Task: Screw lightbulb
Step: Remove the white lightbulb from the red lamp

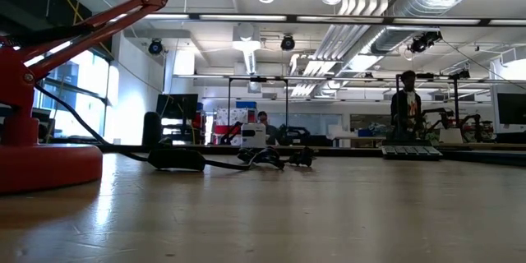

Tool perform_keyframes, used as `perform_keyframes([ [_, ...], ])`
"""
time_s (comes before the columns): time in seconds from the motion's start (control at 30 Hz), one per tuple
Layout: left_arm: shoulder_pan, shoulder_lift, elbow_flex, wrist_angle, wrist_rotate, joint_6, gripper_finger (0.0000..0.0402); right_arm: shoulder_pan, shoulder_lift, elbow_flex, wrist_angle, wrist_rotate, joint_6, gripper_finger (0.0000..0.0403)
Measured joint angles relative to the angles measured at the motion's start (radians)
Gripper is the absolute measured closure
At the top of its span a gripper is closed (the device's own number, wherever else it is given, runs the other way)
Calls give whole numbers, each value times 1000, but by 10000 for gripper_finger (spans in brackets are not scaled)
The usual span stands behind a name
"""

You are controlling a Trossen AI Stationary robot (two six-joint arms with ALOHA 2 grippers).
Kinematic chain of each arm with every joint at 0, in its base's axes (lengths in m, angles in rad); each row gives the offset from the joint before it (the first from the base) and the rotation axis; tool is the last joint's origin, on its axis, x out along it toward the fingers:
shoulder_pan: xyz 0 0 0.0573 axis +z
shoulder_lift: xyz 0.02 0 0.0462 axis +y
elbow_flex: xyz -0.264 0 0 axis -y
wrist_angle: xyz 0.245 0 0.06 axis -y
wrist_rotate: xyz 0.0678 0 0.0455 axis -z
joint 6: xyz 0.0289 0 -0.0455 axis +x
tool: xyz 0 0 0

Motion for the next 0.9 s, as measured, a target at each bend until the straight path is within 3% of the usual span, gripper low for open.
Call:
perform_keyframes([
  [0.13, 0, 0, 0, 0, 1, 0, 401, 14, 0, 19, 5, -6, -73, 73],
  [0.33, 0, 0, 0, 0, 6, -2, 401, 12, 0, 105, -251, 2, -43, 9],
  [0.5, 0, 0, 0, -1, 6, -1, 402, 19, 0, 145, -362, 105, 77, 18],
  [0.7, 0, 1, 0, -1, 7, 0, 401, 15, 0, 145, -377, 51, 177, 20],
  [0.9, 0, 1, 0, -2, 7, 0, 401, 12, 0, 145, -389, 39, 430, 20],
])
